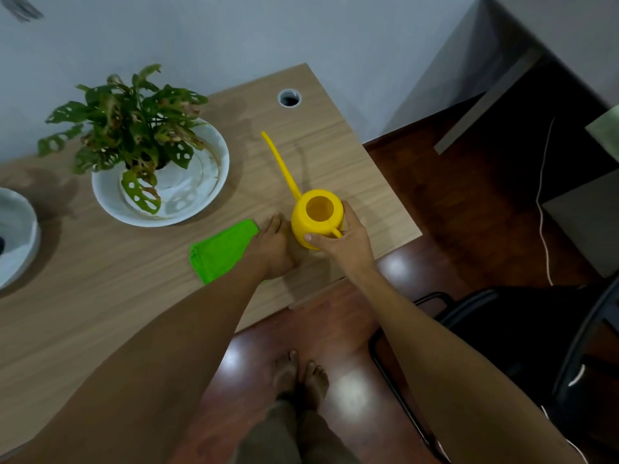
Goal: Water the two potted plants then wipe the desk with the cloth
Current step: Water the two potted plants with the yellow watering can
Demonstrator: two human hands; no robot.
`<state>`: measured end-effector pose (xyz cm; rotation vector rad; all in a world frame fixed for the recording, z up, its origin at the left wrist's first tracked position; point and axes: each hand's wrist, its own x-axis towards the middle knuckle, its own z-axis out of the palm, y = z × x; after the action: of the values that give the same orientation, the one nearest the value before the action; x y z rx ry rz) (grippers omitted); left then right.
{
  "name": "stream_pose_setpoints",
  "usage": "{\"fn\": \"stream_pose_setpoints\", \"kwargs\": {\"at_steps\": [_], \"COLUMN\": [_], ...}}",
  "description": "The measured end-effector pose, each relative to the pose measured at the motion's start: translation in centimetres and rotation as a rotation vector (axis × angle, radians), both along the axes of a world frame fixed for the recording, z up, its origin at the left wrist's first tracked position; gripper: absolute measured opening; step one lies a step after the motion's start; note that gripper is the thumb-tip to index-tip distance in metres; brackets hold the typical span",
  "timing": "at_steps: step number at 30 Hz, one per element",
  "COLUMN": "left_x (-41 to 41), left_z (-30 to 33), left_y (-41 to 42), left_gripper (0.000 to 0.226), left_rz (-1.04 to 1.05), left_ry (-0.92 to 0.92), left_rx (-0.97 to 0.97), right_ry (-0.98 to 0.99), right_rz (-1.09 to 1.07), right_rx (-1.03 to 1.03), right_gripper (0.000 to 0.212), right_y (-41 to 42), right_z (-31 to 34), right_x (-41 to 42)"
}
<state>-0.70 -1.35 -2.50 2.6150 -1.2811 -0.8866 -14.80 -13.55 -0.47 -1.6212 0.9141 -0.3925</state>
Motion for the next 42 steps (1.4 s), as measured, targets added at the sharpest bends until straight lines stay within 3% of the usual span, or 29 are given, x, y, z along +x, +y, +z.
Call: {"fn": "stream_pose_setpoints", "kwargs": {"at_steps": [12, 21, 31, 42], "left_x": [1.8, 3.3, 7.7, 14.2], "left_z": [-0.7, 3.0, 5.5, 5.2], "left_y": [0.7, 5.8, 14.8, 24.5], "left_gripper": [0.124, 0.11, 0.106, 0.098], "left_rz": [0.03, 0.123, 0.194, 0.078], "left_ry": [0.007, -0.047, -0.078, -0.112], "left_rx": [-0.101, 0.001, -0.011, 0.002], "right_ry": [-0.048, -0.114, -0.165, -0.17], "right_rz": [0.012, 0.048, 0.047, -0.12], "right_rx": [-0.07, -0.081, -0.147, -0.206], "right_gripper": [0.078, 0.072, 0.073, 0.065], "right_y": [1.6, 3.6, 11.4, 23.1], "right_z": [-0.6, 3.4, 9.1, 11.6], "right_x": [0.6, 2.4, 6.6, 12.1]}}
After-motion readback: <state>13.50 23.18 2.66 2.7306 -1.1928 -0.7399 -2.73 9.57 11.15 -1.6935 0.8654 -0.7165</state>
